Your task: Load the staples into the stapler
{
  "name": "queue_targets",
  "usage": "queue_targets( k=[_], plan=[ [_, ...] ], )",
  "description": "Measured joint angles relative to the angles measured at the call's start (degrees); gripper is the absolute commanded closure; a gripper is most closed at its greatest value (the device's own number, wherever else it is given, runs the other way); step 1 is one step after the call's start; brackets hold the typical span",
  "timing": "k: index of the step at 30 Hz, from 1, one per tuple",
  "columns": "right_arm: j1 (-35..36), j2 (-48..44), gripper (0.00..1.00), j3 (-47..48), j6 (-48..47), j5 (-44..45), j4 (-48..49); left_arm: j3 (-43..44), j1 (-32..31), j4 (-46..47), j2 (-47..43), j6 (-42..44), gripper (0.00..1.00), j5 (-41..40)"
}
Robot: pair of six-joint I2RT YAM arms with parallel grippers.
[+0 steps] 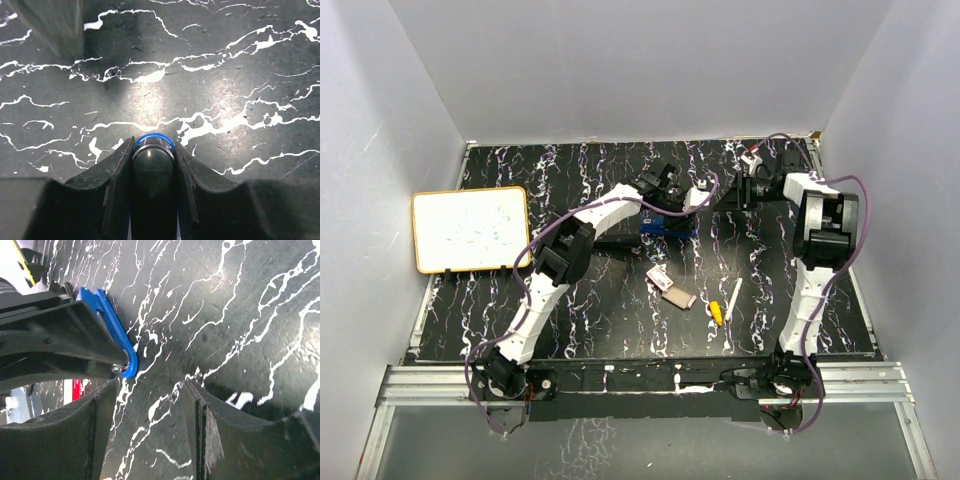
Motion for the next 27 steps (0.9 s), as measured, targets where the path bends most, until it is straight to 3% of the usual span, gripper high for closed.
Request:
queue_targets(
  k=[10,15,21,27],
  plan=[
    [-0.9,-11.8,0.42,-9.6,-1.6,4.4,1.1,0.7,0.3,3.0,1.9,-3.9,0.25,-1.3],
    [-0.7,-14.6,0.41,-14.2,-1.0,5.8,2.2,-0.2,0.3,2.7,1.1,-5.1,0.04,-1.9],
    [-0.7,-19.6,0.37,-16.0,-0.7,8.3,2.6,-9.4,1.4,1.9,-9.4,-7.6,0.03,-2.5],
    [-0.2,-29.9,0.29,-17.6,0.5,20.1,1.7,-25.3,7.8,8.8,-31.5,-17.3,0.03,-7.1]
  ],
)
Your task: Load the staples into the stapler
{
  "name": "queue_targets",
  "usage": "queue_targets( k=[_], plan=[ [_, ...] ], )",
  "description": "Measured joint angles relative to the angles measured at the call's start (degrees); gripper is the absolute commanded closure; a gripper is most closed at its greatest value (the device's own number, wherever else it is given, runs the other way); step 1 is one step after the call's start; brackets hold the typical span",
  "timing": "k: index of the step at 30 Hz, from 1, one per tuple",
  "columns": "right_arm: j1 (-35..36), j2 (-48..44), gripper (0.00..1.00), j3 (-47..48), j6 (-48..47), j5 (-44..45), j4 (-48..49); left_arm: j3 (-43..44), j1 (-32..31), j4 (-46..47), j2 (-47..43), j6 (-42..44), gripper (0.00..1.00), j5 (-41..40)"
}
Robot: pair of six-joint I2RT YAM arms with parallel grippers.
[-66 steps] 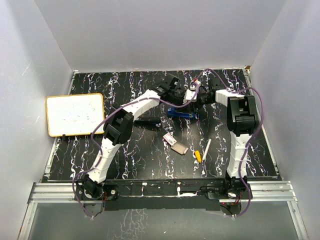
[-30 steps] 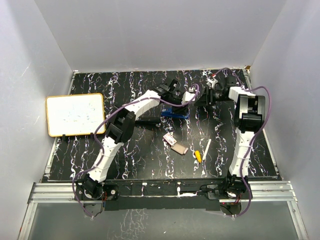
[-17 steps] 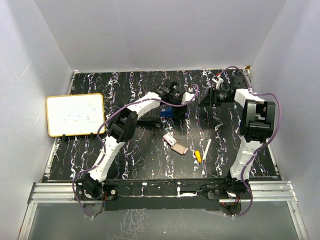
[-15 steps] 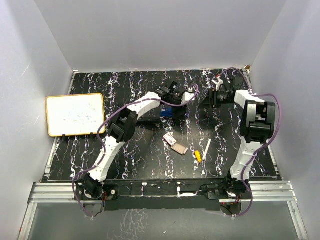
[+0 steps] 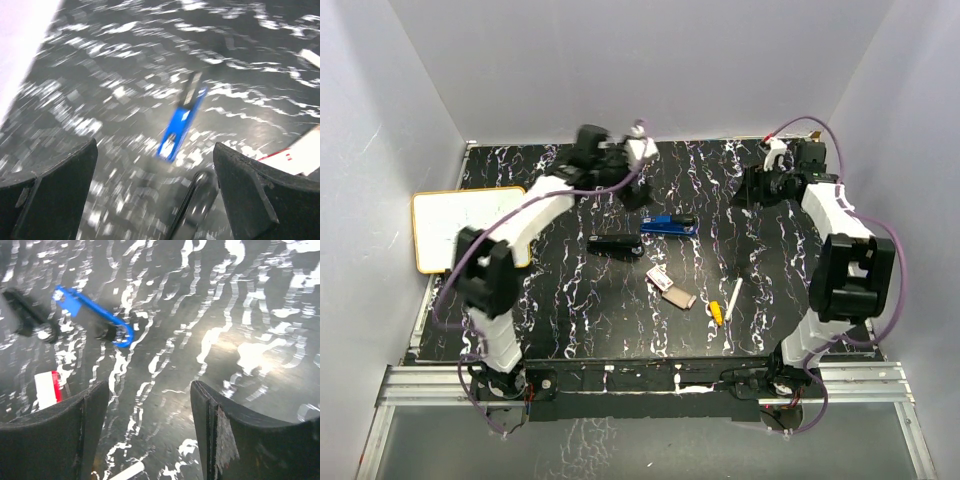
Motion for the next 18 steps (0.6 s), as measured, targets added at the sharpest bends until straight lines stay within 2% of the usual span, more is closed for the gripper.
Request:
queue_targets(
  k=[3,5,7,12,18],
  plan=[
    [0.5,-4.0,0.27,1.1,0.0,8.8,-1.8,-10.9,4.8,6.6,-13.1,-5.6,0.03,-11.1],
    [1.0,-5.1,0.22,2.8,-0.1,14.4,-3.3,-15.8,7.3,9.8,-18.9,-8.6,0.03,-20.4],
    [1.4,-6.0,0.02,3.8,-0.1,18.5,-3.8,-19.6,9.0,12.3,-22.5,-11.1,0.03,-27.4],
    [1.4,-11.0,0.01,2.0,0.5,21.1,-2.1,-30.5,13.8,16.2,-30.4,-16.1,0.03,-38.8],
    [1.3,-24.1,0.01,-4.7,0.7,19.4,1.5,-32.3,15.5,15.4,-38.7,-18.3,0.03,-45.1]
  ],
)
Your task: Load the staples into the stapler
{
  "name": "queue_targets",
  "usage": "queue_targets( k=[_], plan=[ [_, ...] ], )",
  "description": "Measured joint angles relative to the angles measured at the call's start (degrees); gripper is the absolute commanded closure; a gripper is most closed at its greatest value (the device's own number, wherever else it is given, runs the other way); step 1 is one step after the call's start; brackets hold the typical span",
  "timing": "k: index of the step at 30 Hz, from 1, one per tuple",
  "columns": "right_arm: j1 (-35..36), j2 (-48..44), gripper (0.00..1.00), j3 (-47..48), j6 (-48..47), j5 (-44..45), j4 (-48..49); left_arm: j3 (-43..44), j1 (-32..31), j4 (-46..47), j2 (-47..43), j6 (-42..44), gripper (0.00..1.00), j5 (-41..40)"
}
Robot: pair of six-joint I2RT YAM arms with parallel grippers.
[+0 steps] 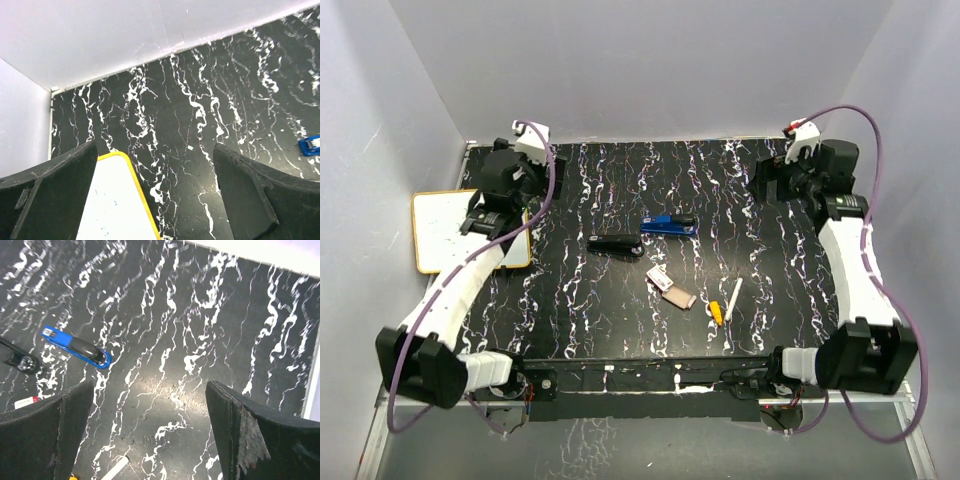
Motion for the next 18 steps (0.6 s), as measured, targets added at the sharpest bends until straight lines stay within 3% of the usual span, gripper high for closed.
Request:
queue_targets(
  k=[8,13,18],
  plan=[
    [-0.1,-16.8,0.01,-3.5,0.3,-0.7,2.8,3.0,3.9,-8.1,-12.2,-2.2,0.03,1.4],
    [-0.7,-18.9,0.01,-3.5,0.3,-0.4,2.7,2.0,5.8,-9.4,-16.3,-5.4,0.03,2.7],
    [-1.3,-18.8,0.01,-3.8,0.4,0.7,2.4,-1.2,6.2,-9.7,-15.0,-7.5,0.03,3.3]
  ],
)
